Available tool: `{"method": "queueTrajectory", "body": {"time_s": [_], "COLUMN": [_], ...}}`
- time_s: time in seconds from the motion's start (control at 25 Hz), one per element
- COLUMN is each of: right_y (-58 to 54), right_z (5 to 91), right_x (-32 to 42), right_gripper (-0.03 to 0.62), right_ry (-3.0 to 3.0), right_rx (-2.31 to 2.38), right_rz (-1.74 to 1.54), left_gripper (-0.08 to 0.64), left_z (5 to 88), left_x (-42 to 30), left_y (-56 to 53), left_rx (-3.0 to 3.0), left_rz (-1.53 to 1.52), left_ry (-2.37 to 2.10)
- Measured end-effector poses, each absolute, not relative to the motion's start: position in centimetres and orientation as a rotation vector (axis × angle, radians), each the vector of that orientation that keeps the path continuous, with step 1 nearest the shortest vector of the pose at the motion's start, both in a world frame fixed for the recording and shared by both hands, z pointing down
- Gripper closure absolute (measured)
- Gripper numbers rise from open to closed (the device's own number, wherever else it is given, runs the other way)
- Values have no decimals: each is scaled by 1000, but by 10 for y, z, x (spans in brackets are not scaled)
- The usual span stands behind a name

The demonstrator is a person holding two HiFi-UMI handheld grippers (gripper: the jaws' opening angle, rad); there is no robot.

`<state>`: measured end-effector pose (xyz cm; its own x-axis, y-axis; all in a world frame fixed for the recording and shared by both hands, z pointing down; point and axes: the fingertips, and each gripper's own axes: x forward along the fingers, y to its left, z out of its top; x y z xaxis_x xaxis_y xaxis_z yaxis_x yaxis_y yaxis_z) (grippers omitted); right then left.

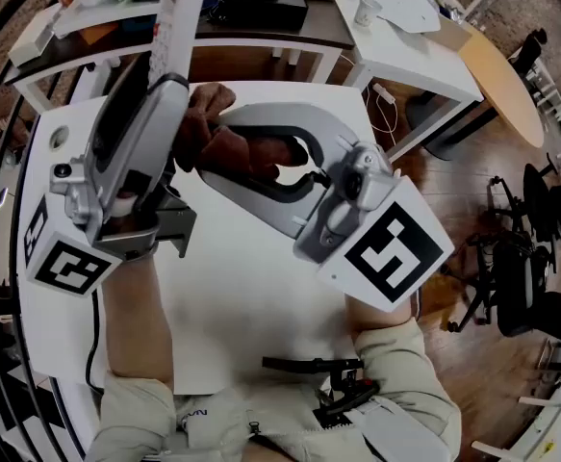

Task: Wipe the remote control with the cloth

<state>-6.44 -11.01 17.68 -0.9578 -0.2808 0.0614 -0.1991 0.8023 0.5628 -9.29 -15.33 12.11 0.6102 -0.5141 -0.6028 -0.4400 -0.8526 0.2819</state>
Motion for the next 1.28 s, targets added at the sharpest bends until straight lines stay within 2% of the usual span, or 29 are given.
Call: {"method": "queueTrajectory", "body": {"time_s": [0.16, 0.44, 0.6, 0.76, 1.04, 1.28], "right_y": [-115, -154, -158, -152, -140, -130], "right_z": [182, 118, 101, 102, 130, 137], "right_x": [-59, -6, 12, 6, -10, -28], "right_gripper": [483, 483, 483, 483, 483, 485], "right_ry": [-2794, -2975, -3018, -3006, -2890, -2812], "right_rx": [400, 970, 1114, 1065, 861, 688], "right_rz": [-862, -844, -867, -933, -996, -1048], "left_gripper": [314, 314, 314, 314, 314, 314], "left_z": [121, 125, 129, 130, 125, 112], "left_x": [-96, -70, -49, -39, -53, -62], "left_y": [-154, -146, -140, -134, -128, -146], "left_rx": [2685, 2710, 2759, 2765, 2641, 2560], "left_rz": [-1101, -1026, -949, -935, -1080, -1160], "left_ry": [-752, -589, -517, -445, -284, -307]}}
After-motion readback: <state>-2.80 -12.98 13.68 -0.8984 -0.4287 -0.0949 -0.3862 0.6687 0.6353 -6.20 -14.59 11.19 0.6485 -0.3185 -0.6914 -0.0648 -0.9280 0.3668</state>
